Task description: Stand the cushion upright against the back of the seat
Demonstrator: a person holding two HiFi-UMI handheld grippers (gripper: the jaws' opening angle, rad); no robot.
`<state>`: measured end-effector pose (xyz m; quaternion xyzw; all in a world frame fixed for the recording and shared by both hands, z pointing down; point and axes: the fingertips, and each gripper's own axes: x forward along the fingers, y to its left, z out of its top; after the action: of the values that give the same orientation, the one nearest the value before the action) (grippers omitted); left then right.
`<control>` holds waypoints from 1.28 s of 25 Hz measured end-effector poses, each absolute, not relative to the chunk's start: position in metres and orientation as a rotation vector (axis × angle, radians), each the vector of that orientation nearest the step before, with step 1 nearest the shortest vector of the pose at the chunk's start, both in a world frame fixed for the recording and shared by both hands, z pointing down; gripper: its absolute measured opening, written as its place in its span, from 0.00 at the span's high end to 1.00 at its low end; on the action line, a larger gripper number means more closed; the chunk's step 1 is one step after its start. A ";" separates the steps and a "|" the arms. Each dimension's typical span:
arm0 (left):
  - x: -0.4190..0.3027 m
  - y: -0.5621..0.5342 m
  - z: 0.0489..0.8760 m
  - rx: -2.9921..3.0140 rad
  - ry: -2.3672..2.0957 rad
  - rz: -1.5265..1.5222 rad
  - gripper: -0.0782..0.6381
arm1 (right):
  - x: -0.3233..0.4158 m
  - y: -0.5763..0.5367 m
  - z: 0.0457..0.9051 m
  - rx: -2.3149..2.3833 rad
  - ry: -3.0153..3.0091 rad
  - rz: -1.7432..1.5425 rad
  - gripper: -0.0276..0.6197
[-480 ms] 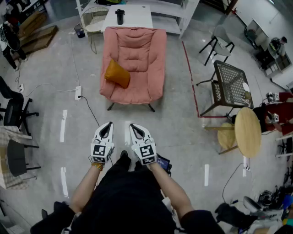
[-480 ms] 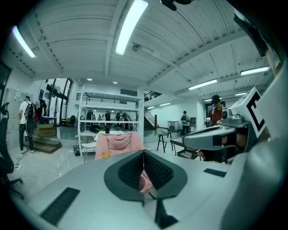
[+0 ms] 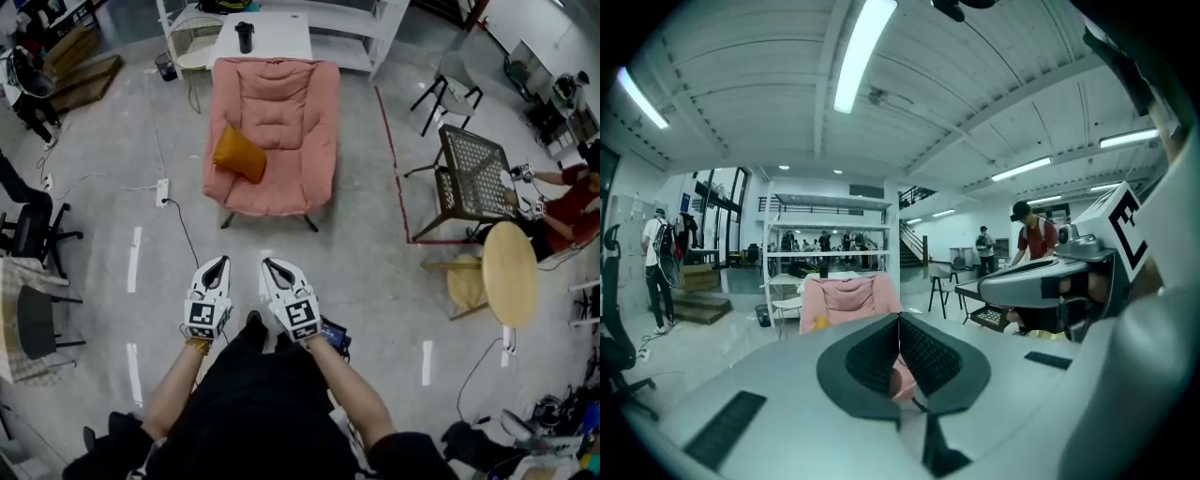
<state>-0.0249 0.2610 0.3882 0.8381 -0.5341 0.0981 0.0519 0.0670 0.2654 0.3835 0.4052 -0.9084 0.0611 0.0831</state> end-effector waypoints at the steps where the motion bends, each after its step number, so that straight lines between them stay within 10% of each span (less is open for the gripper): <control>1: -0.023 0.260 0.388 2.546 -1.628 0.300 0.87 | 0.068 0.265 0.384 1.195 -2.718 0.175 0.93; 32: -0.096 0.085 0.425 2.576 -1.502 0.324 0.87 | -0.018 0.100 0.423 1.065 -2.612 0.104 0.93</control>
<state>-0.0957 0.0847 0.4247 0.8566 -0.4996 0.1078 0.0709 -0.0179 0.0998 0.4228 0.3725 -0.9136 0.0362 0.1590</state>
